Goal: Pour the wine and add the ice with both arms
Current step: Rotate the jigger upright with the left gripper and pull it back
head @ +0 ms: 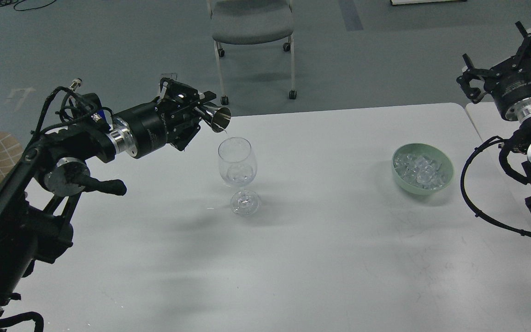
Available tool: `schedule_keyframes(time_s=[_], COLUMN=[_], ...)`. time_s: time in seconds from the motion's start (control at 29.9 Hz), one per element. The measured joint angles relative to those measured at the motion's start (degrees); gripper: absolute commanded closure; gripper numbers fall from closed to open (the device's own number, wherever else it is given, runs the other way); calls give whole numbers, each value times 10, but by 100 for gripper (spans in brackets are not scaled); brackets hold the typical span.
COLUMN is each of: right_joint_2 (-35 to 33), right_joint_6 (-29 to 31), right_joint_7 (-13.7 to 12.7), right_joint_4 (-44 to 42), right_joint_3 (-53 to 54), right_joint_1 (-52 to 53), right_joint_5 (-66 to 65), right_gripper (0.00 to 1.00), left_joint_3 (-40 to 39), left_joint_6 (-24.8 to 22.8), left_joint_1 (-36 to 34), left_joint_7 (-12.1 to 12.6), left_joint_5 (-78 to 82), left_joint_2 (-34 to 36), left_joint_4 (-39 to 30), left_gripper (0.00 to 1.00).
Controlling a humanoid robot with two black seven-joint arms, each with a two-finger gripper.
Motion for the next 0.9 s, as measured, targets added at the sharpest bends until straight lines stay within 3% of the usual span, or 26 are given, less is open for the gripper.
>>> schedule_keyframes(time_s=[0.4,0.9], right_joint_2=[-9,-16], right_joint_6=[1,1], right_joint_7=[0,-1], right_joint_4=[1,2], right_joint_3=[0,0], right_joint_1=[1,0], right_joint_5=[0,1], right_gripper=[0,0], left_joint_3=[0,1], left_joint_6=[0,-21], left_joint_1=[-6,-11], left_joint_7=[15,16], left_joint_5=[29,112], left_joint_2=[12,24], left_joint_4=[-15,-34], left_gripper=[100,100])
